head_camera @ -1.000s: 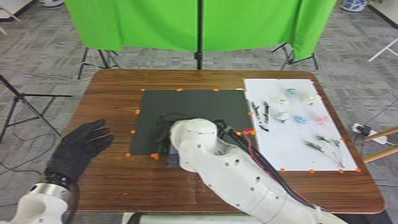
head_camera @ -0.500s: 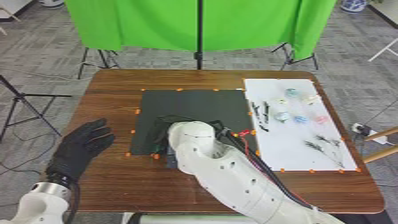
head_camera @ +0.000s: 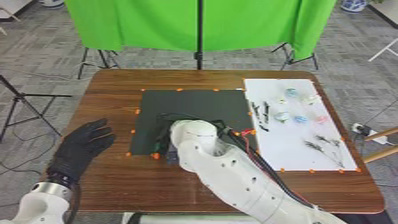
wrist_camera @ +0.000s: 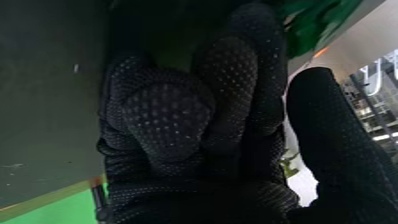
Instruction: Arrange flowers
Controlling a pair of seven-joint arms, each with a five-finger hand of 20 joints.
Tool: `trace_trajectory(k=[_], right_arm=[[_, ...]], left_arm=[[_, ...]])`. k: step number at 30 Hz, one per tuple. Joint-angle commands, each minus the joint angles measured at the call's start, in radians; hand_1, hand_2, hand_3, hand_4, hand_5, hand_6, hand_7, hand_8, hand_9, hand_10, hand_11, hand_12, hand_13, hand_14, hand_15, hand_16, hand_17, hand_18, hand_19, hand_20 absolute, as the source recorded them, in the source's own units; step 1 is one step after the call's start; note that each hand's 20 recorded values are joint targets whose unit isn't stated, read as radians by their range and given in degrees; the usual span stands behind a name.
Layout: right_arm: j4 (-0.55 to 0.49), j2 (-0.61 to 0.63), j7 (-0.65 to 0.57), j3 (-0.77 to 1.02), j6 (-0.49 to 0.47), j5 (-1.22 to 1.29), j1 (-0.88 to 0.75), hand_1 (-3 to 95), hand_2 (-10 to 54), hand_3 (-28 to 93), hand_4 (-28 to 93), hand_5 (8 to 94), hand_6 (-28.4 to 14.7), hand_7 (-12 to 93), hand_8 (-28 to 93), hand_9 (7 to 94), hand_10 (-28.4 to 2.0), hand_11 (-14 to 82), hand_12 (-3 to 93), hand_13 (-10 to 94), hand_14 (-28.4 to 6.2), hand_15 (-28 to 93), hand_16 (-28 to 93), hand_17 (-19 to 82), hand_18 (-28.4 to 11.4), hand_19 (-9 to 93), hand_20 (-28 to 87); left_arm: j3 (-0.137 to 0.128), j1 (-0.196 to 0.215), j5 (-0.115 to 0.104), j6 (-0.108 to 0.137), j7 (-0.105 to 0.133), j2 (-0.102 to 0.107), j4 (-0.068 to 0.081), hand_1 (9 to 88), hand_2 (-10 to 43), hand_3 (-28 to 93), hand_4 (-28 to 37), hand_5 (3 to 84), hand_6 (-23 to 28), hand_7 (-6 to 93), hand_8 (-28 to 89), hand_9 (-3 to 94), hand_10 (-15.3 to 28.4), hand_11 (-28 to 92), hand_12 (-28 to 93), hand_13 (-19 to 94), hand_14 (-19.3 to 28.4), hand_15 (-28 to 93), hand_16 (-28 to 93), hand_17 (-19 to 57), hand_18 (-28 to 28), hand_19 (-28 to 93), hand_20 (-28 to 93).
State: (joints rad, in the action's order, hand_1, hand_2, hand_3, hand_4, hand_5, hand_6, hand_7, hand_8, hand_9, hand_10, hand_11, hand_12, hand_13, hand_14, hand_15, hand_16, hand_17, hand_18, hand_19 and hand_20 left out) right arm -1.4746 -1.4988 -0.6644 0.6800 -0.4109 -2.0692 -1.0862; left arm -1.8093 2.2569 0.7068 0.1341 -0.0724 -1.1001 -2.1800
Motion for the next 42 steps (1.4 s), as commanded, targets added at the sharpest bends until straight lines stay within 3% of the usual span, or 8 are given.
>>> trace_trajectory(k=[1, 8, 14, 20, 26, 30, 35, 42], right_arm=[[0.015, 0.016, 0.004, 0.008, 0.006, -0.004, -0.002, 30.1, 9.8, 71, -27, 84.7, -0.7, 53, -15, 93.7, -9.5, 45.5, 20.0, 94, -6.0, 57, 27, 41, -20.7, 92, 9], [-0.043, 0.07, 0.034, 0.0, -0.036, -0.012, 0.03, 27.6, 10.1, 70, -26, 86.1, -0.4, 51, -16, 93.7, -9.5, 46.3, 19.6, 94, -6.1, 58, 27, 41, -21.0, 92, 9], [-0.15, 0.143, 0.026, 0.101, -0.051, 0.142, 0.029, 17.8, 12.2, 65, -27, 86.2, -0.6, 50, -14, 93.7, -9.6, 46.0, 20.3, 94, -6.1, 58, 27, 41, -21.0, 93, 10], [-0.288, 0.304, 0.031, 0.237, 0.013, 0.248, -0.012, 11.4, 12.7, 68, -28, 83.0, -1.7, 47, -14, 93.7, -10.8, 39.3, 24.2, 90, -7.3, 59, 28, 38, -21.0, 91, 11], [-0.439, 0.582, 0.05, 0.406, 0.087, 0.003, -0.172, 12.6, 8.1, 73, -28, 75.4, -3.3, 44, -15, 87.5, -12.7, 36.8, 28.9, 80, -9.8, 64, 27, 33, -20.7, 87, 15], [-0.518, 0.711, -0.025, 0.633, 0.052, 0.054, -0.34, 14.5, 2.2, 75, -28, 68.9, -3.7, 38, -16, 79.6, -13.4, 39.1, 29.2, 73, -10.1, 65, 26, 30, -20.5, 85, 18], [-0.558, 0.801, -0.092, 0.854, 0.032, 0.068, -0.549, 16.1, -4.2, 77, -28, 53.5, -8.4, 29, -15, 59.1, -16.2, 45.1, 27.6, 55, -13.4, 70, 21, 27, -20.9, 83, 24], [-0.552, 0.833, -0.148, 0.985, -0.011, 0.024, -0.754, 15.6, -9.5, 76, -28, 40.6, -11.4, 36, -15, 41.0, -18.7, 53.9, 29.8, 44, -15.0, 74, 18, 24, -21.0, 82, 27]], left_arm=[[0.002, 0.016, 0.003, 0.004, 0.011, -0.007, 0.006, 33.3, 1.0, 72, -28.3, 38.3, 4.7, 37.1, -19, 36.5, 15.2, 43, 8, 31, 17.3, 56, -10, -4.6, 22.8, 65, -6], [-0.01, 0.059, -0.003, 0.019, 0.063, -0.025, -0.009, 33.3, 1.0, 72, -28.3, 38.3, 4.7, 36.8, -19, 36.4, 15.3, 42, 8, 31, 17.2, 55, -10, -4.6, 22.9, 65, -6], [-0.02, 0.086, -0.007, 0.028, 0.086, -0.035, -0.016, 33.2, 1.1, 72, -28.3, 38.2, 4.7, 36.1, -18, 36.3, 15.0, 41, 8, 30, 17.3, 54, -10, -4.7, 22.9, 64, -6], [-0.033, 0.095, -0.01, 0.021, 0.084, -0.043, -0.021, 33.2, 1.1, 72, -28.3, 38.2, 4.7, 35.3, -18, 36.1, 14.9, 39, 9, 30, 17.3, 52, -9, -4.7, 22.8, 64, -6], [-0.048, 0.108, -0.008, 0.027, 0.087, -0.046, -0.029, 33.3, 1.2, 72, -28.3, 38.0, 4.7, 34.6, -17, 35.9, 14.6, 38, 9, 30, 17.2, 51, -8, -4.8, 22.8, 64, -5], [-0.052, 0.113, -0.009, 0.026, 0.089, -0.048, -0.031, 33.2, 1.2, 72, -28.3, 38.0, 4.7, 34.0, -17, 36.0, 14.7, 38, 9, 30, 17.1, 51, -8, -4.8, 22.7, 63, -5], [-0.058, 0.112, -0.007, 0.019, 0.086, -0.05, -0.03, 33.2, 1.3, 72, -28.2, 38.1, 4.8, 33.8, -17, 35.9, 14.6, 37, 10, 30, 17.1, 50, -8, -4.8, 22.7, 63, -4], [-0.054, 0.119, -0.009, 0.015, 0.096, -0.053, -0.034, 33.3, 1.3, 72, -28.2, 38.0, 4.8, 33.6, -17, 35.9, 14.6, 37, 10, 30, 17.1, 50, -8, -4.8, 22.7, 63, -4]])
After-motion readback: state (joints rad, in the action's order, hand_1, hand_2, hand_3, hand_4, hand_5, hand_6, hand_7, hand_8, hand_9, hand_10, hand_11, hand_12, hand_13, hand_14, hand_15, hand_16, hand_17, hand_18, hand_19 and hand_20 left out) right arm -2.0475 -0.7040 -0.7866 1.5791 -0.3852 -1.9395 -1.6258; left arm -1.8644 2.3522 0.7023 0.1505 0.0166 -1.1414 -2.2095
